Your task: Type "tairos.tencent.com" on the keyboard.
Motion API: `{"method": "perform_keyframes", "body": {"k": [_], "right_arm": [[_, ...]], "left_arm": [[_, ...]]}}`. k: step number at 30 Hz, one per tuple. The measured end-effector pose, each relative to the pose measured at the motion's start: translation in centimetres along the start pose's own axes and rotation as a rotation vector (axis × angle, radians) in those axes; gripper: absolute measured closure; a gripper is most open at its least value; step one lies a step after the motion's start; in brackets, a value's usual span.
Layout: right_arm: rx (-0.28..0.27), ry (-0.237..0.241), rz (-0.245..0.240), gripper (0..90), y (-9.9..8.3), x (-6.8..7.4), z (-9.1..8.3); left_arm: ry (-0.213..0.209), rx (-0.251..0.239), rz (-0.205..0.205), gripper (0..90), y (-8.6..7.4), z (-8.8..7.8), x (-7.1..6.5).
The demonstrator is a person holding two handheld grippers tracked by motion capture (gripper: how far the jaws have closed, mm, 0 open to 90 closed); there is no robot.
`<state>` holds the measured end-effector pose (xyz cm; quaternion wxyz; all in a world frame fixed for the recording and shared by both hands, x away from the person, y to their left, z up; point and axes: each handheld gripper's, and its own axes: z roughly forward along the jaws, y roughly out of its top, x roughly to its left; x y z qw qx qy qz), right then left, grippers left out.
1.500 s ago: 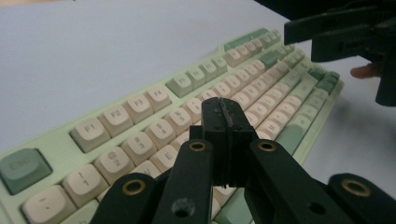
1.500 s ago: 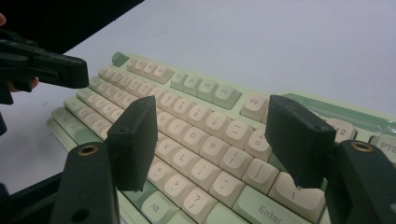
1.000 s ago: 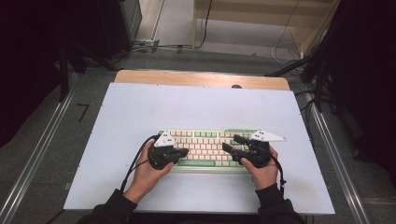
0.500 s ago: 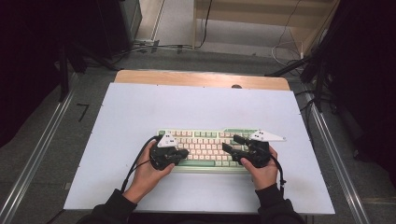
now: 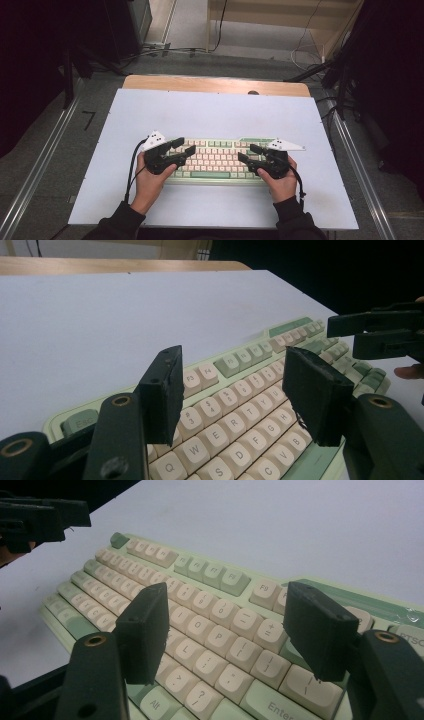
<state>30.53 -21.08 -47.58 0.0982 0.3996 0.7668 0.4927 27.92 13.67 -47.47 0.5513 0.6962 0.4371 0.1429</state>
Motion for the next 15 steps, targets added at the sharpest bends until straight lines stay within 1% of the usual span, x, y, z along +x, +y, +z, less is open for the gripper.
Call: {"method": "perform_keyframes", "body": {"k": [5,8,15], "right_arm": [[-0.004,0.0,0.0,34.7,0.12,-0.03,0.11],[0.001,0.009,-0.002,38.4,0.2,0.07,0.19],[0.014,0.025,-0.028,48.7,0.45,0.53,0.69]], "left_arm": [[-0.004,0.006,0.003,42.6,-0.06,0.13,-0.11],[-0.003,0.009,0.008,42.6,-0.09,0.15,-0.13],[-0.002,0.017,0.009,42.6,-0.14,0.25,-0.12]]}}
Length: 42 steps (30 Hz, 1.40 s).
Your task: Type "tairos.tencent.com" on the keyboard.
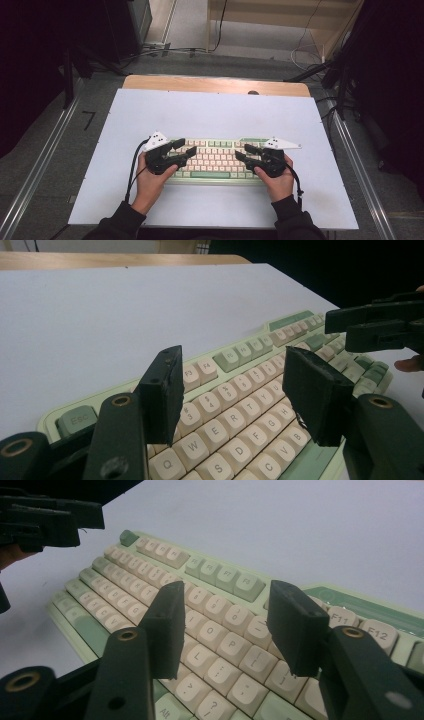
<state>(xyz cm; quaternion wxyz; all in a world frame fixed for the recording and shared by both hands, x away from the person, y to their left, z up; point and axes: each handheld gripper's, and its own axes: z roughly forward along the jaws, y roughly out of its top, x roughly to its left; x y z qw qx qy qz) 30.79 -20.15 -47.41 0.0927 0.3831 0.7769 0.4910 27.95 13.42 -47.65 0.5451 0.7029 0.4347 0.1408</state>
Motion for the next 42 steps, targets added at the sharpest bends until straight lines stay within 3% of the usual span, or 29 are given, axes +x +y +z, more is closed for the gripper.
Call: {"method": "perform_keyframes", "body": {"k": [6,11,23,33,42], "right_arm": [[0.01,0.008,-0.02,65.1,0.2,0.4,0.4],[0.019,0.008,-0.036,86.5,0.4,0.6,0.7],[0.096,0.001,-0.073,87.5,0.4,1.2,2.4],[0.17,-0.049,-0.113,87.4,0.5,2.2,3.8],[0.175,-0.06,-0.114,87.4,0.5,2.0,4.0]], "left_arm": [[0.0,0.006,-0.001,43.0,0.0,0.0,0.0],[-0.002,0.003,-0.003,43.7,0.0,0.0,0.0],[-0.004,0.004,-0.003,44.5,0.0,0.1,0.1],[-0.003,0.006,-0.005,45.2,0.0,0.1,0.1],[-0.004,0.008,-0.006,45.2,0.0,0.1,0.1]]}}
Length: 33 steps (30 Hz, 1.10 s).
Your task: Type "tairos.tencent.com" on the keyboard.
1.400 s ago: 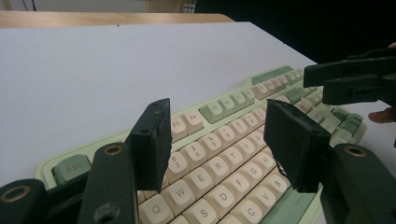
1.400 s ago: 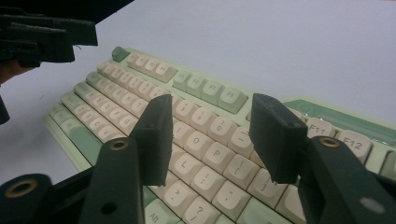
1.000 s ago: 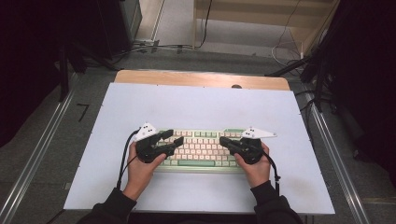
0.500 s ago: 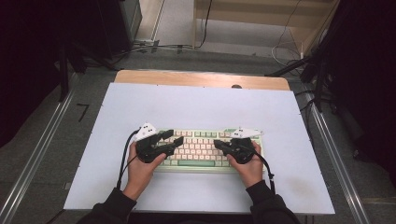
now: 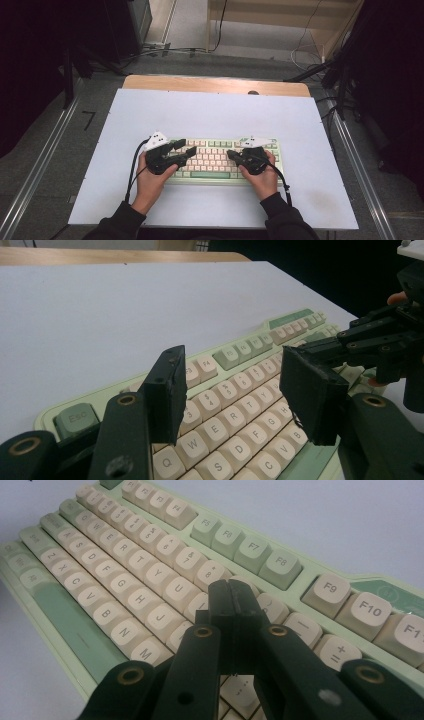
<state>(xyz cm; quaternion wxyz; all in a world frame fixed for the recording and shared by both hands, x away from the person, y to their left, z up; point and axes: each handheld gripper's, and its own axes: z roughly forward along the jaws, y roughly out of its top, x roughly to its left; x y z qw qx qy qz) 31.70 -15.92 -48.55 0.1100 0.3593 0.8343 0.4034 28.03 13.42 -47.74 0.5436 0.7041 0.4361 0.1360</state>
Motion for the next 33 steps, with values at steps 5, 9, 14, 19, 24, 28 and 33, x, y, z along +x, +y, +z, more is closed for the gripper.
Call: {"method": "perform_keyframes", "body": {"k": [5,9,14,19,24,28,33], "right_arm": [[0.005,-0.003,-0.003,87.4,0.0,0.0,0.1],[0.034,-0.004,-0.006,86.9,-0.1,0.1,0.4],[-0.075,0.03,0.027,73.6,0.5,-0.1,-1.5],[-0.204,0.079,0.125,43.0,0.8,-1.4,-3.6],[-0.232,0.075,0.17,32.5,0.6,-2.4,-4.4],[-0.233,0.068,0.172,31.6,0.5,-2.5,-4.8],[-0.231,0.068,0.152,31.7,0.4,-2.1,-5.1]], "left_arm": [[0.0,-0.001,-0.001,45.3,0.0,0.0,0.0],[-0.002,0.0,-0.001,45.3,0.0,0.0,0.0],[-0.001,-0.003,0.0,45.3,0.1,-0.1,0.0],[-0.003,-0.001,0.001,45.2,0.0,-0.1,0.0],[0.001,-0.003,0.002,45.2,0.0,-0.1,0.0],[0.001,-0.003,0.0,45.2,0.0,-0.1,0.0],[0.002,-0.003,-0.001,45.1,0.1,-0.2,0.0]]}}
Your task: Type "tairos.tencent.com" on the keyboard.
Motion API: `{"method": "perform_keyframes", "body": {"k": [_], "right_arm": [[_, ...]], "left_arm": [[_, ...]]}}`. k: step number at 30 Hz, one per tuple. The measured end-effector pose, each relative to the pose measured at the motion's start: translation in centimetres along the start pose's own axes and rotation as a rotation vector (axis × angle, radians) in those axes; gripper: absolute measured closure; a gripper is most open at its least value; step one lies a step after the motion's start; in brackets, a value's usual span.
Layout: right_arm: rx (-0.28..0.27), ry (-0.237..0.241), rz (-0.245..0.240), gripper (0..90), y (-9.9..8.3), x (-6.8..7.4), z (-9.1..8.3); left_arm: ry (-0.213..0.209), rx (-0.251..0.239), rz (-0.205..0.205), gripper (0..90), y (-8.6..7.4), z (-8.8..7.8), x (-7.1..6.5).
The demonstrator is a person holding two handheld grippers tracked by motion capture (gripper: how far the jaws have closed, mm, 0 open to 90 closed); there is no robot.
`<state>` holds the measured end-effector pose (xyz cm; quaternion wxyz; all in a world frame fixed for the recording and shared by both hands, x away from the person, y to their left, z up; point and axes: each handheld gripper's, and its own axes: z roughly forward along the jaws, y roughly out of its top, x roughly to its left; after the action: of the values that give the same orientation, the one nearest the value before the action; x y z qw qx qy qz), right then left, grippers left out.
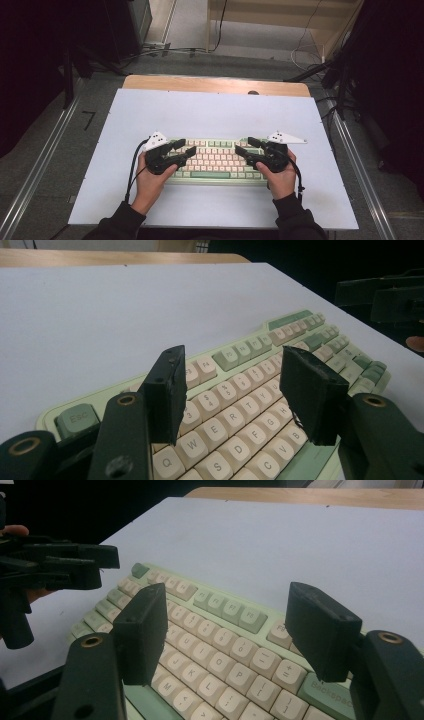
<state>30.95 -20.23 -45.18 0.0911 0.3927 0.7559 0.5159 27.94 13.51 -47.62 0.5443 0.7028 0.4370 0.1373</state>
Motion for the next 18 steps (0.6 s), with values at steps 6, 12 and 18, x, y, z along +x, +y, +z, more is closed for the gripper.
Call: {"method": "perform_keyframes", "body": {"k": [6,12,18], "right_arm": [[0.02,-0.009,-0.004,32.0,-0.22,0.05,0.05],[0.025,-0.008,-0.008,32.0,-0.32,0.19,0.11],[0.033,0.006,-0.018,32.7,-0.42,0.51,0.24]], "left_arm": [[-0.001,0.0,-0.001,45.0,0.01,-0.02,0.01],[0.0,-0.003,-0.001,45.0,0.01,-0.03,0.04],[0.0,-0.002,-0.001,45.0,0.01,-0.04,0.05]]}}
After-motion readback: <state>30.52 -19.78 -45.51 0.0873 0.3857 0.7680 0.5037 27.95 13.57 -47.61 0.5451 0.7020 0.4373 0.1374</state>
